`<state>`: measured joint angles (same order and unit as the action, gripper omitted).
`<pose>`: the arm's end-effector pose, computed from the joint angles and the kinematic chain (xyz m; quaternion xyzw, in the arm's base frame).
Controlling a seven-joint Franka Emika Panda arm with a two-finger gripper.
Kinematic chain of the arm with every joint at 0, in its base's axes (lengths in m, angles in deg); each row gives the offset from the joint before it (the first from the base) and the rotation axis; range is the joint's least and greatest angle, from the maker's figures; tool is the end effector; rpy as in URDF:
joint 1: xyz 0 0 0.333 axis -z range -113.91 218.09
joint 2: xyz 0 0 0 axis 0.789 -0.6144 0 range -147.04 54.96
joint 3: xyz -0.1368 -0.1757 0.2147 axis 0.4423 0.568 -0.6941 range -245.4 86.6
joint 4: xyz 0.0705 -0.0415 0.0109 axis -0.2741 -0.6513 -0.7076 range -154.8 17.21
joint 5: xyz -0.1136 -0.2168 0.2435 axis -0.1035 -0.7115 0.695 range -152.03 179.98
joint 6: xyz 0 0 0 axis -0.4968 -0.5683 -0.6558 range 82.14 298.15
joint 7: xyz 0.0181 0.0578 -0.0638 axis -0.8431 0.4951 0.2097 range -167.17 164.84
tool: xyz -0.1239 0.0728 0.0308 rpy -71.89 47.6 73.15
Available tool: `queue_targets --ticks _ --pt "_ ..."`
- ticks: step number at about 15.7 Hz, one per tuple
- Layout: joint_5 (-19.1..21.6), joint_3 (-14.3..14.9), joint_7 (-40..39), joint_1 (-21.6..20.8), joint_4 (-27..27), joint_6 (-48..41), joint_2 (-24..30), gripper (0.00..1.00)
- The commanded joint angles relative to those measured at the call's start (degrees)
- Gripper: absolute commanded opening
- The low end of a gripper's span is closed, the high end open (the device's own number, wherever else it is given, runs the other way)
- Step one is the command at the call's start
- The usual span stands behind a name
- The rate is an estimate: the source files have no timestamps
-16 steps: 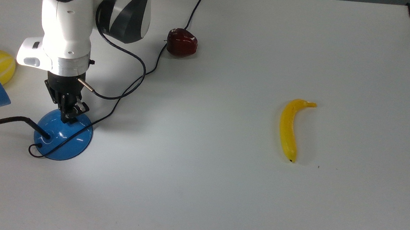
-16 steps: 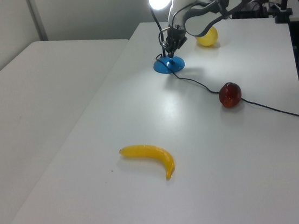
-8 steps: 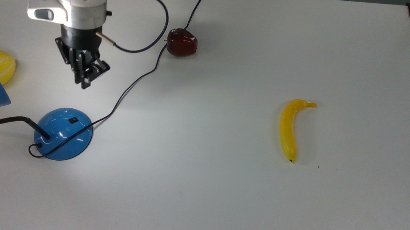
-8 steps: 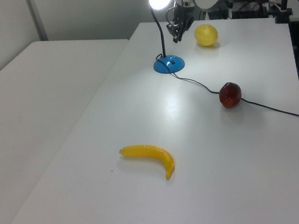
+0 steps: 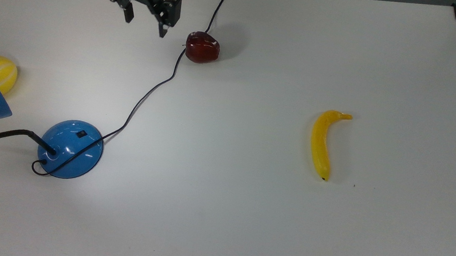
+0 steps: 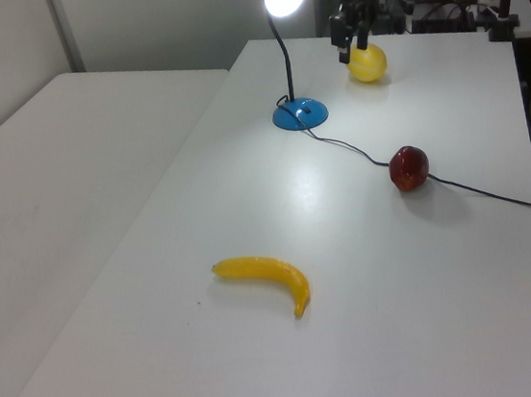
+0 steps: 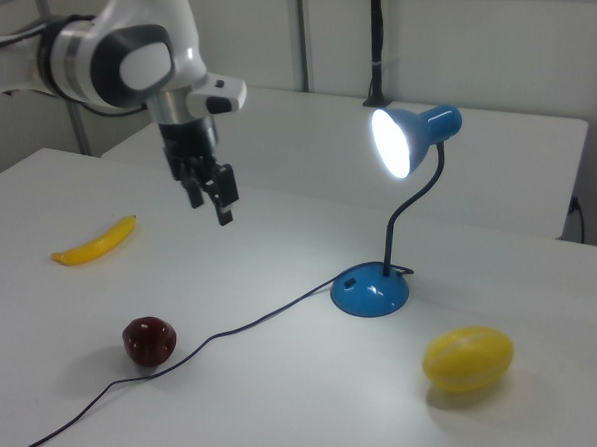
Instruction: Turn on desk lamp
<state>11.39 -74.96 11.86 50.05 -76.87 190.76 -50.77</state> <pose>0.5523 -0.0271 0.5019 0.9906 -0.1280 0.0443 0.0209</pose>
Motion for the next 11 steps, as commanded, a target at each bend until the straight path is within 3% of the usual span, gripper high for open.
queue_targets --ticks 1,4,11 --pt "1.4 1.4 -6.2 -2.2 -3.2 -5.4 5.1 1.00" --pt "1.8 1.4 -7.7 -2.4 -2.7 -9.6 5.3 1.00" --pt "1.4 1.4 -8.5 -2.6 -2.4 -10.6 5.3 1.00"
